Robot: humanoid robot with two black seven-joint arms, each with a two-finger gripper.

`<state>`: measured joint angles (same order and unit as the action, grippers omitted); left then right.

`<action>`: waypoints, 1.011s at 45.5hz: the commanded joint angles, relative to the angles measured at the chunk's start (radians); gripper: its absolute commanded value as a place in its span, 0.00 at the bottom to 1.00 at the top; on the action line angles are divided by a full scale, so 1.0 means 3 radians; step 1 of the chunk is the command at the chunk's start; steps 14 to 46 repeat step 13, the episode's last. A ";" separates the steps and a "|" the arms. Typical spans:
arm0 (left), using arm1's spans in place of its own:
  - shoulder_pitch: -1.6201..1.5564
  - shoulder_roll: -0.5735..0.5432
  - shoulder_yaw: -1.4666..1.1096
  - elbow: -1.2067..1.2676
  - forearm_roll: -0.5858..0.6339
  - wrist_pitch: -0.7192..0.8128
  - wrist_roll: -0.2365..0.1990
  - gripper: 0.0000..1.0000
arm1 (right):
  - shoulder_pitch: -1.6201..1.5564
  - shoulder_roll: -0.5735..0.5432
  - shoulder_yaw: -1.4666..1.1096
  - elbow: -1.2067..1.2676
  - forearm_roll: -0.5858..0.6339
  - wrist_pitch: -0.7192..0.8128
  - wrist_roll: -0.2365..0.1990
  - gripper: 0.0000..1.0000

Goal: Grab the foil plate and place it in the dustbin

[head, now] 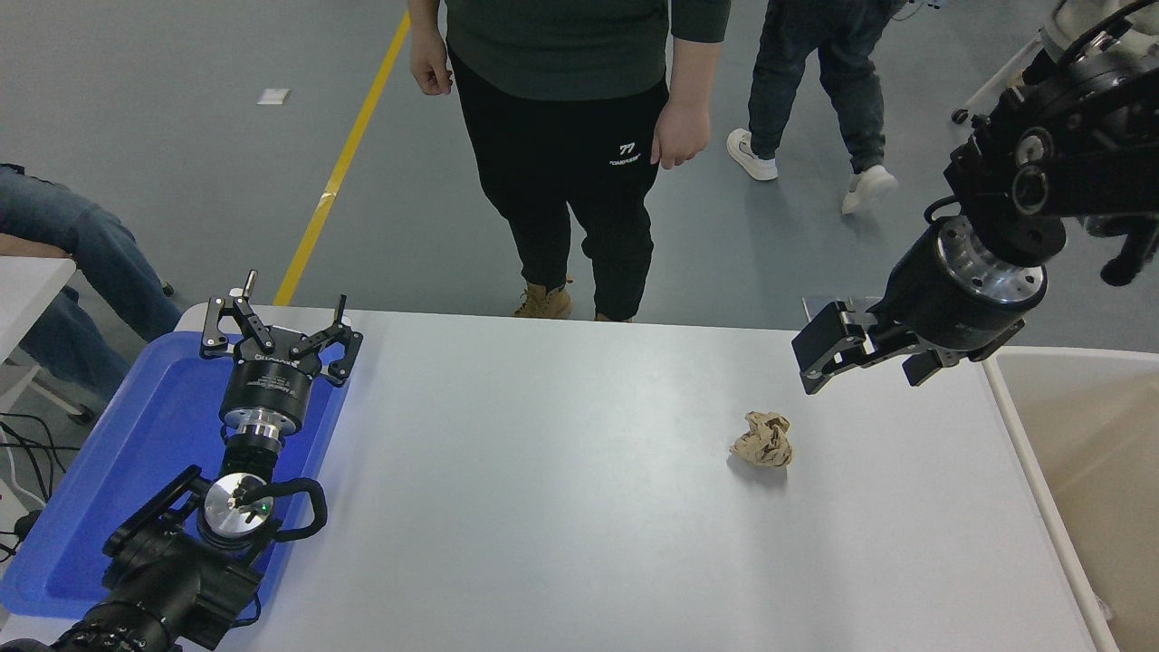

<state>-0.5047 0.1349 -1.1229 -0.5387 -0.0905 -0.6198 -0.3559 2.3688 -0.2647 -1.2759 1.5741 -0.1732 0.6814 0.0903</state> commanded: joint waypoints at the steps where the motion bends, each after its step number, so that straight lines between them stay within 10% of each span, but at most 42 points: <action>1: 0.0000 0.0000 0.0000 0.0001 0.0000 0.0000 0.0000 1.00 | 0.0086 0.0018 -0.0083 0.0015 0.0046 0.0086 0.0001 1.00; 46: 0.0005 0.0000 0.0000 0.0001 -0.0005 0.0000 0.0000 1.00 | 0.0086 0.0059 -0.0170 0.0020 0.0102 0.0086 0.0011 1.00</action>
